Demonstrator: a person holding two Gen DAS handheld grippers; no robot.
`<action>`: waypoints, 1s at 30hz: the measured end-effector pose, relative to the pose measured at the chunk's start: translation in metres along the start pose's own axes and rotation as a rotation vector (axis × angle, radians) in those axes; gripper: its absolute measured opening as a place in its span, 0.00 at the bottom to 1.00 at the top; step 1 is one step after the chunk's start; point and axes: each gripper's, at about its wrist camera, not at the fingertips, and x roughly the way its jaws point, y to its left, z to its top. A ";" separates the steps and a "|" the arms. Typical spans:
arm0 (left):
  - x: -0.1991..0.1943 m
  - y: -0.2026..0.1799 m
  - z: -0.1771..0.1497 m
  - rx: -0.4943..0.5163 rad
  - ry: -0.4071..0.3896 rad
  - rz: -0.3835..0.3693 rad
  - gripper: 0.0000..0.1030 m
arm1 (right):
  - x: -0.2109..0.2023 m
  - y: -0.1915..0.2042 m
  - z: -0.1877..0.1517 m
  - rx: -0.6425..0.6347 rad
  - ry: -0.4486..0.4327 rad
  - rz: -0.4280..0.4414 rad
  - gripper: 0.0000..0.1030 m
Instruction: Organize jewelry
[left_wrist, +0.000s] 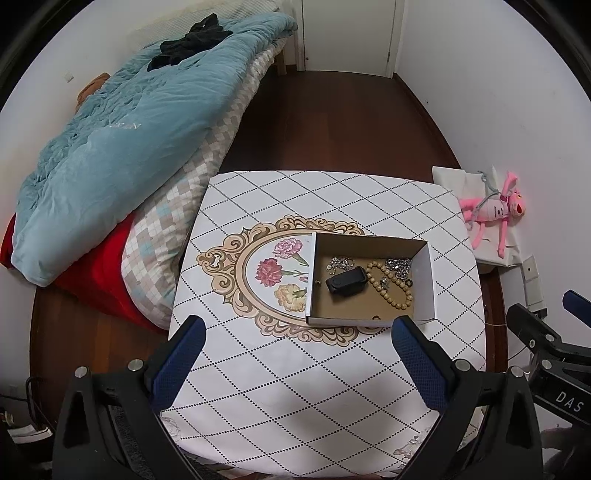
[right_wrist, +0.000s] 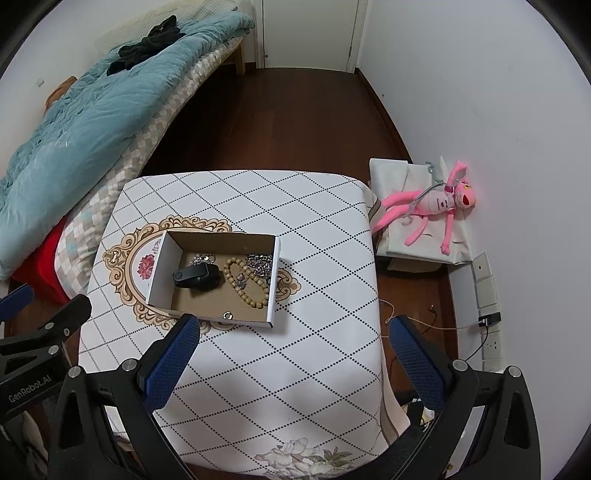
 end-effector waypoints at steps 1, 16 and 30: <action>0.000 0.000 0.000 -0.001 -0.001 0.002 1.00 | 0.000 0.000 -0.001 -0.001 0.000 -0.001 1.00; -0.003 0.000 -0.004 0.001 -0.004 0.005 1.00 | -0.007 0.001 -0.001 -0.005 -0.006 0.001 1.00; -0.005 -0.001 -0.004 0.001 -0.006 0.008 1.00 | -0.009 0.000 -0.002 -0.008 -0.001 0.002 1.00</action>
